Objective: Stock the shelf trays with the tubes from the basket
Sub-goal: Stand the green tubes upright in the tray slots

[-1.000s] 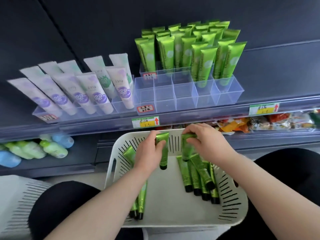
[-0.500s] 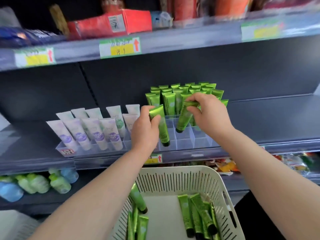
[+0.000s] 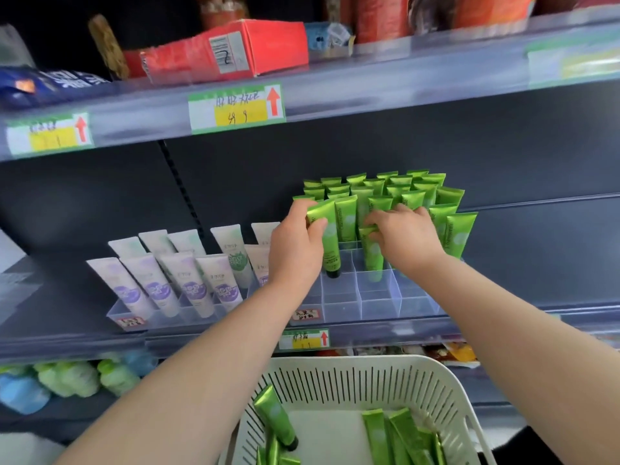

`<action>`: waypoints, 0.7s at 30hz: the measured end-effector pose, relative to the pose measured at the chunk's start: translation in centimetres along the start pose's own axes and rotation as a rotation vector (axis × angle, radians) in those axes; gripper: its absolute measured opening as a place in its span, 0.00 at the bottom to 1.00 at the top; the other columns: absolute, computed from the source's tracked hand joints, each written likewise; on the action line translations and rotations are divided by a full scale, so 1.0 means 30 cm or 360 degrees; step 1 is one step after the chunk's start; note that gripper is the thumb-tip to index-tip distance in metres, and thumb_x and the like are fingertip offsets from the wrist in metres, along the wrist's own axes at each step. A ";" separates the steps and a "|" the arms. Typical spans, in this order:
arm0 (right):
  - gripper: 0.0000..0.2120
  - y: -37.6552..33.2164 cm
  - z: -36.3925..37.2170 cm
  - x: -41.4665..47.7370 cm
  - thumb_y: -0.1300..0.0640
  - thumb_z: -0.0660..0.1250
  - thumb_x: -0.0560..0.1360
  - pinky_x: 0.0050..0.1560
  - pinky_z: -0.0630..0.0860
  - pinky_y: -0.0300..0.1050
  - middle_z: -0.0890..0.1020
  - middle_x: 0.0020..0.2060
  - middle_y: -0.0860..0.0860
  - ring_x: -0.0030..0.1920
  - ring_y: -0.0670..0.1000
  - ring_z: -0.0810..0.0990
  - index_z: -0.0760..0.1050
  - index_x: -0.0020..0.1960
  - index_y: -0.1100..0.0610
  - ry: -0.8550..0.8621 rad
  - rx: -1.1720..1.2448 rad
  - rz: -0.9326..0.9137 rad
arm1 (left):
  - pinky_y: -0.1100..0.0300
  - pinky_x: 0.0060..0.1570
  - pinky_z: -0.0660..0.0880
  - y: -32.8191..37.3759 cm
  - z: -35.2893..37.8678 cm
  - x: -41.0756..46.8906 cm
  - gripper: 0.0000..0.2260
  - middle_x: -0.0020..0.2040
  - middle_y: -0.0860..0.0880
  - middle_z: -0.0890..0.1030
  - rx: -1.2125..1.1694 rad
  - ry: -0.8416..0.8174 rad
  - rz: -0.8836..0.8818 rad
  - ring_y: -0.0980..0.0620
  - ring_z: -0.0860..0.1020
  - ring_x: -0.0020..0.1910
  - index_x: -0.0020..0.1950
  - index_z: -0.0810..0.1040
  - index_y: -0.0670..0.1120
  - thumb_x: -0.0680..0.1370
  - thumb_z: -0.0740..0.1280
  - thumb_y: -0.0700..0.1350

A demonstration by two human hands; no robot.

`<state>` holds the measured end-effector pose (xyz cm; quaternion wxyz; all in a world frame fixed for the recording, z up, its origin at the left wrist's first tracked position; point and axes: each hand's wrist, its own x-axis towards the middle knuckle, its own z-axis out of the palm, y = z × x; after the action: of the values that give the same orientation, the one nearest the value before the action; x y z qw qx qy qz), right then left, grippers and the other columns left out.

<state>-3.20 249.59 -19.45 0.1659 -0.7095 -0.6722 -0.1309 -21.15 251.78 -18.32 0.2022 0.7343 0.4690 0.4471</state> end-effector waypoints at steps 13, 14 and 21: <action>0.14 0.103 -0.033 -0.065 0.65 0.72 0.69 0.37 0.70 0.49 0.82 0.43 0.51 0.45 0.58 0.78 0.80 0.53 0.54 0.0426 0.0055 -0.0250 | 0.49 0.43 0.79 0.084 0.158 0.178 0.09 0.44 0.46 0.78 0.0106 -0.0310 0.0014 0.44 0.79 0.43 0.62 0.73 0.49 0.81 0.61 0.43; 0.14 0.111 -0.034 -0.079 0.66 0.73 0.68 0.36 0.71 0.49 0.82 0.42 0.51 0.44 0.58 0.78 0.81 0.51 0.54 0.0454 0.0032 -0.0264 | 0.48 0.44 0.79 0.085 0.171 0.187 0.10 0.43 0.46 0.78 0.0117 -0.0395 0.0017 0.43 0.80 0.42 0.62 0.73 0.49 0.81 0.61 0.42; 0.16 0.136 0.026 -0.160 0.64 0.75 0.65 0.36 0.69 0.46 0.80 0.40 0.47 0.43 0.54 0.77 0.80 0.50 0.50 0.0363 -0.0055 -0.0328 | 0.57 0.42 0.74 0.059 0.245 0.209 0.12 0.51 0.43 0.78 0.0380 -0.0607 0.0019 0.46 0.77 0.44 0.63 0.74 0.47 0.81 0.62 0.39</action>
<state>0.54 245.38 -22.37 0.2146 -0.6200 -0.7159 -0.2386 -13.02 257.29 -17.93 0.1962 0.8270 0.4676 0.2428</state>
